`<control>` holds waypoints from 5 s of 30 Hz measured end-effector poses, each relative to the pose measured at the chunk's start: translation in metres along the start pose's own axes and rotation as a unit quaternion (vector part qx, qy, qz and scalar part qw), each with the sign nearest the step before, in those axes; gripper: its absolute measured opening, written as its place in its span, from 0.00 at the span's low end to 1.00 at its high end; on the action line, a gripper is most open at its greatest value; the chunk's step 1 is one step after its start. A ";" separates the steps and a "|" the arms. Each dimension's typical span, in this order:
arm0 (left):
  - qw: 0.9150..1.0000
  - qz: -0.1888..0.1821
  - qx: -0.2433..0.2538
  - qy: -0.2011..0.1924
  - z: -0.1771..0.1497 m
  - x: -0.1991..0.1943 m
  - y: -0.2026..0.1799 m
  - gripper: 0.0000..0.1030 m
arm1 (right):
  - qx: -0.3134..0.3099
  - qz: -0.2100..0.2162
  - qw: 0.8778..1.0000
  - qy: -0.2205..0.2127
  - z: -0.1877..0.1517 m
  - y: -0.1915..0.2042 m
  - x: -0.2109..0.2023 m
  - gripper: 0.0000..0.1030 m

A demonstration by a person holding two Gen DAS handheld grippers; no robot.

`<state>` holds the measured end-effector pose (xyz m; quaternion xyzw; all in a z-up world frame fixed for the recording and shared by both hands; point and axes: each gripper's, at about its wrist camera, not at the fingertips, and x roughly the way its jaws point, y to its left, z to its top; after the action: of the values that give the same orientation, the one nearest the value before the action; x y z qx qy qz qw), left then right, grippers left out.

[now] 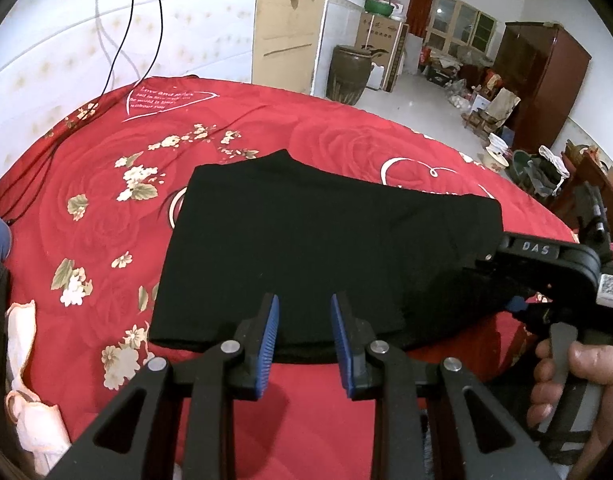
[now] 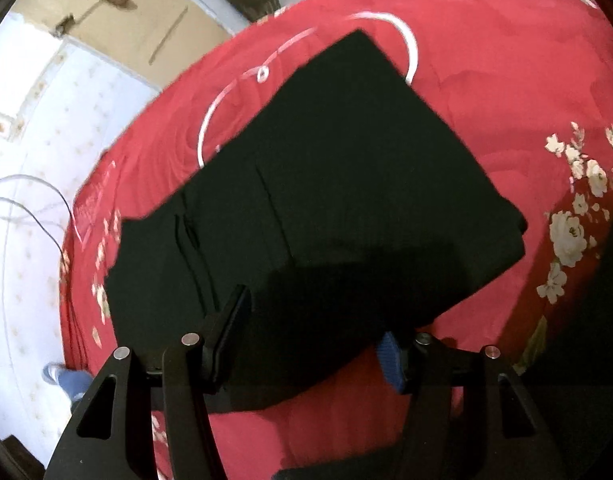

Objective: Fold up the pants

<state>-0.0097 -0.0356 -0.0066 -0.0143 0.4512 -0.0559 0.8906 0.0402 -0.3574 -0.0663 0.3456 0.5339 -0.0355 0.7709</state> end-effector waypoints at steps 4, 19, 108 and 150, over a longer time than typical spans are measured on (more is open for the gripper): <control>1.000 0.000 -0.003 0.004 -0.001 0.003 0.001 0.28 | -0.005 -0.034 0.999 -0.009 0.000 0.001 0.009 0.57; 0.997 0.020 -0.067 -0.016 0.006 -0.007 0.033 0.28 | -0.124 -0.050 0.990 -0.055 0.011 0.032 -0.024 0.07; 0.961 -0.077 -0.264 0.027 -0.006 0.063 0.121 0.46 | -0.162 0.266 0.938 0.154 0.007 0.075 0.050 0.54; 0.977 0.025 -0.208 -0.024 0.006 0.003 0.111 0.30 | -0.290 0.175 0.938 0.077 -0.011 0.096 0.025 0.54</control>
<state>0.0061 0.0745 -0.0140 -0.1895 0.4316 0.0620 0.8797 0.0833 -0.2704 -0.0420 0.1966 0.5099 0.2833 0.7881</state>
